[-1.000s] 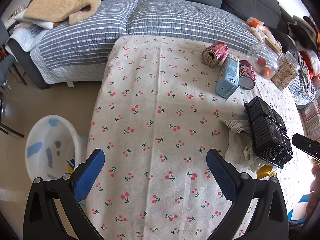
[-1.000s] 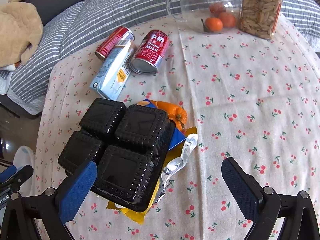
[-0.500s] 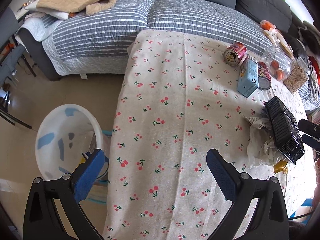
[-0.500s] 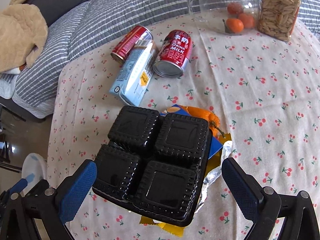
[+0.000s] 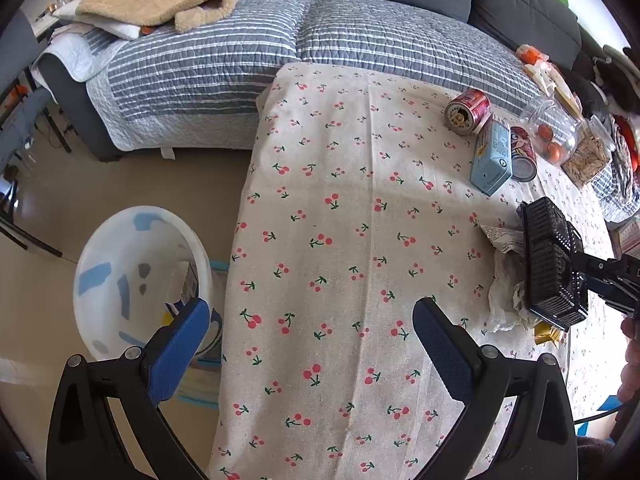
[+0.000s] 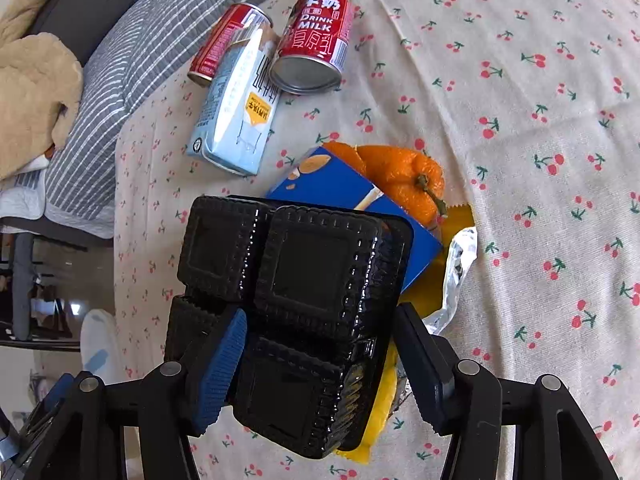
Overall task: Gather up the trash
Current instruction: 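Reach to the black plastic tray and grasp it with the right tool, then grasp the crumpled white paper with the left tool while the right tool holds the black tray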
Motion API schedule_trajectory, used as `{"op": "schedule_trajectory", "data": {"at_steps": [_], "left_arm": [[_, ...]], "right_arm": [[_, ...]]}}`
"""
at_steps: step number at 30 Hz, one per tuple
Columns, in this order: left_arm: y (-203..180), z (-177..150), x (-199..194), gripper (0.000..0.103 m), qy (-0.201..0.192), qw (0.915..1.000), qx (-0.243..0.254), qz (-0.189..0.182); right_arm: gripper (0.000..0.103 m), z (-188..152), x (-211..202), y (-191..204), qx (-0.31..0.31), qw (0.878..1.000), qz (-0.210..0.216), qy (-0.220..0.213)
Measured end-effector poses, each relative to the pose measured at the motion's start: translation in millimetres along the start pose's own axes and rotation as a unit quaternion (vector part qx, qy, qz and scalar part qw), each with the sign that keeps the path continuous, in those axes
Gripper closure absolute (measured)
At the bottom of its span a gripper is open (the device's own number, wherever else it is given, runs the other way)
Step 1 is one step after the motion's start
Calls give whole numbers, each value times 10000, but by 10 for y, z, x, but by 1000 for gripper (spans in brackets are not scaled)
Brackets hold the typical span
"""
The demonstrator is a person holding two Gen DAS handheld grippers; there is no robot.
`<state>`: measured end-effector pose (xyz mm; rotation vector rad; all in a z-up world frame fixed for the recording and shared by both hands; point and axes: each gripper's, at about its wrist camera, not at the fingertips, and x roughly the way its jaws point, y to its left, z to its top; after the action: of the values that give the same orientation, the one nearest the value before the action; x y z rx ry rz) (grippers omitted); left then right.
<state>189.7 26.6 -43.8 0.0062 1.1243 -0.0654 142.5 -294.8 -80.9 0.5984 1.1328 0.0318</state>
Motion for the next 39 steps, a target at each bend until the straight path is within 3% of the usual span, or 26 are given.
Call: {"op": "schedule_trajectory", "data": {"at_steps": [1, 4, 8, 14, 19, 26, 29, 36, 39], "left_arm": [[-8, -3, -6, 0, -6, 10000, 2, -5], [-48, -3, -19, 0, -33, 10000, 51, -29], [-173, 12, -23, 0, -37, 9998, 139, -110], [-595, 53, -51, 0, -54, 9974, 382, -616], [-1037, 48, -20, 1, 75, 9911, 575, -1195], [-1635, -97, 36, 8, 295, 9769, 1117, -1800], [-1812, -168, 97, 16, 389, 9732, 1335, -1831], [-1859, -211, 228, 69, 521, 9735, 1349, -1770], [-1785, -170, 198, 79, 429, 9744, 1245, -1823]], "right_arm": [[48, -1, -45, 29, -87, 9999, -7, -77], [53, -32, -169, 91, -309, 9993, 49, -213], [53, -79, -348, 79, -444, 9981, 188, -375], [53, -88, -789, -90, -375, 9947, 385, -873], [53, -105, -1045, -438, -89, 9931, 101, -1166], [53, -162, -1142, -952, 301, 9932, -269, -1095], [53, -179, -1162, -1091, 356, 9932, -374, -1045], [53, -204, -1172, -1213, 383, 9940, -412, -942], [53, -211, -1158, -1188, 320, 9945, -413, -912]]}}
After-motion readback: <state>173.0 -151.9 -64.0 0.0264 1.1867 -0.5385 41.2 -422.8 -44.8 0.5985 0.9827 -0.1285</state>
